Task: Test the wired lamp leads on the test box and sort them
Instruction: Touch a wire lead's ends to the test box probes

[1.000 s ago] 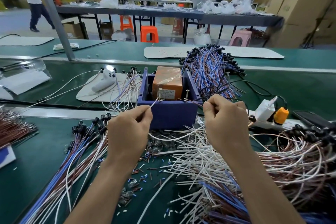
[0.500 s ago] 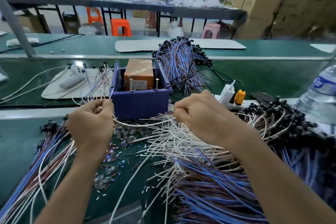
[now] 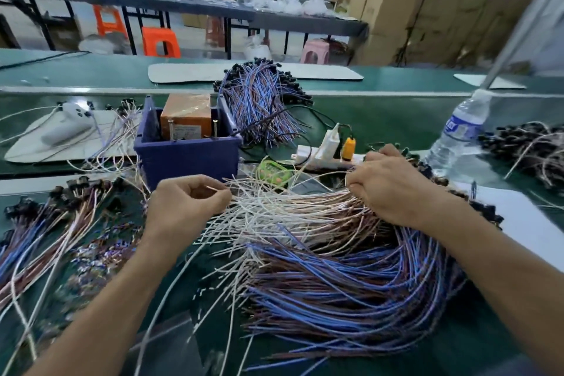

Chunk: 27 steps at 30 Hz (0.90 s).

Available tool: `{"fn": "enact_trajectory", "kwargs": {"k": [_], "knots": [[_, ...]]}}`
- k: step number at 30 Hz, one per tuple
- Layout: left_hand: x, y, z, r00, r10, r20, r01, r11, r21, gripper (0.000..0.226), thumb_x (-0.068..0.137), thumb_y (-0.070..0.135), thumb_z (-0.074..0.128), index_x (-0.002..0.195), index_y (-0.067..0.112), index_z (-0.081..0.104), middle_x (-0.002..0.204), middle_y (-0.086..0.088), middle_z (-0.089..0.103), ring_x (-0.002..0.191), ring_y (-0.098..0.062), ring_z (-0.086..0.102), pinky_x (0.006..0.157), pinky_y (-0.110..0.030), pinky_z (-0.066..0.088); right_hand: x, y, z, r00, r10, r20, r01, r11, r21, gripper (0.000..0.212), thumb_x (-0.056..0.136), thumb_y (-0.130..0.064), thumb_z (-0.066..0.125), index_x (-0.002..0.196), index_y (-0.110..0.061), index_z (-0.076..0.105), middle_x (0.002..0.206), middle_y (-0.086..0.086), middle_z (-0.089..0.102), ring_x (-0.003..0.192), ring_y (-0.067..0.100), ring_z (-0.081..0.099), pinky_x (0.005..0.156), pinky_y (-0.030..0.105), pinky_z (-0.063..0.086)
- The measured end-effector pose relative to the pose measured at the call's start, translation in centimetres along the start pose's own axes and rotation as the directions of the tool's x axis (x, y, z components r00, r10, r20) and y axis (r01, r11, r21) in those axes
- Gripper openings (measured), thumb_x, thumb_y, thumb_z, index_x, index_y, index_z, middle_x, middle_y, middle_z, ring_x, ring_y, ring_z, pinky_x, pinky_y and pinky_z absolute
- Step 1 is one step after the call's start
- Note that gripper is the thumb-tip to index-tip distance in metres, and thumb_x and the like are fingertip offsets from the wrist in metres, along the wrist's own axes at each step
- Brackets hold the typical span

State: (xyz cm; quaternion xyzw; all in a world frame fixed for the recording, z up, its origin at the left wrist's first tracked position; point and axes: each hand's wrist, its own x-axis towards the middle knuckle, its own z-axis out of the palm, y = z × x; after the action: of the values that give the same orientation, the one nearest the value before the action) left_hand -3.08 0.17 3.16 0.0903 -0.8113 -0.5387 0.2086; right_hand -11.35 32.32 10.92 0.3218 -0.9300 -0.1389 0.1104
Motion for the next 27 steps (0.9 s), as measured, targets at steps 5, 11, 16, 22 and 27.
{"fn": "enact_trajectory", "kwargs": {"k": [5, 11, 16, 22, 27], "knots": [[-0.9, 0.3, 0.9, 1.0, -0.013, 0.027, 0.011, 0.998, 0.064, 0.021, 0.077, 0.024, 0.087, 0.085, 0.043, 0.079, 0.074, 0.017, 0.076, 0.068, -0.003, 0.071, 0.059, -0.01, 0.051, -1.0, 0.4, 2.1, 0.995, 0.092, -0.036, -0.085, 0.986, 0.145, 0.03, 0.097, -0.028, 0.053, 0.067, -0.031, 0.049, 0.075, -0.017, 0.049, 0.089, 0.013, 0.049, 0.094, 0.035, 0.028], [-1.9, 0.7, 1.3, 0.947, 0.298, -0.117, -0.217, 0.867, 0.448, 0.08, 0.08, 0.038, 0.08, 0.15, 0.027, 0.044, 0.137, 0.006, 0.058, 0.129, -0.012, 0.047, 0.112, -0.041, 0.037, -1.3, 0.3, 0.7, 0.973, 0.219, 0.075, -0.232, 0.913, 0.336, 0.024, 0.085, -0.012, 0.059, 0.099, -0.025, 0.073, 0.102, -0.004, 0.068, 0.107, 0.019, 0.054, 0.1, 0.034, 0.04], [-4.0, 2.1, 2.7, 0.804, 0.558, 0.205, -0.571, 0.629, 0.527, 0.066, 0.073, 0.028, 0.068, 0.138, 0.019, 0.059, 0.151, -0.004, 0.053, 0.143, -0.026, 0.043, 0.121, -0.041, 0.025, -2.4, -1.7, -0.7, 0.971, 0.238, 0.029, -0.228, 0.878, 0.42, 0.041, 0.079, 0.005, 0.06, 0.101, -0.026, 0.077, 0.107, -0.003, 0.071, 0.11, 0.016, 0.059, 0.101, 0.03, 0.047], [-6.0, 2.9, 4.3, 0.672, 0.411, 0.616, -0.673, 0.685, 0.278, 0.068, 0.062, 0.038, 0.057, 0.129, 0.032, 0.069, 0.135, 0.018, 0.062, 0.138, -0.006, 0.043, 0.12, -0.032, 0.027, -4.5, -6.0, 0.2, 0.936, 0.165, 0.311, -0.304, 0.824, 0.478, 0.026, 0.087, -0.014, 0.062, 0.087, -0.032, 0.082, 0.074, -0.019, 0.07, 0.062, -0.001, 0.06, 0.059, 0.006, 0.048], [-5.9, 3.3, 4.0, 0.699, 0.385, 0.603, -0.648, 0.698, 0.305, 0.056, 0.057, 0.041, 0.057, 0.107, 0.032, 0.079, 0.104, 0.018, 0.069, 0.114, -0.009, 0.054, 0.111, -0.022, 0.026, -5.1, -8.2, 2.0, 0.925, 0.219, 0.311, -0.363, 0.752, 0.55, 0.028, 0.092, -0.016, 0.054, 0.089, -0.034, 0.076, 0.09, -0.006, 0.073, 0.077, 0.016, 0.065, 0.073, 0.032, 0.056]]}}
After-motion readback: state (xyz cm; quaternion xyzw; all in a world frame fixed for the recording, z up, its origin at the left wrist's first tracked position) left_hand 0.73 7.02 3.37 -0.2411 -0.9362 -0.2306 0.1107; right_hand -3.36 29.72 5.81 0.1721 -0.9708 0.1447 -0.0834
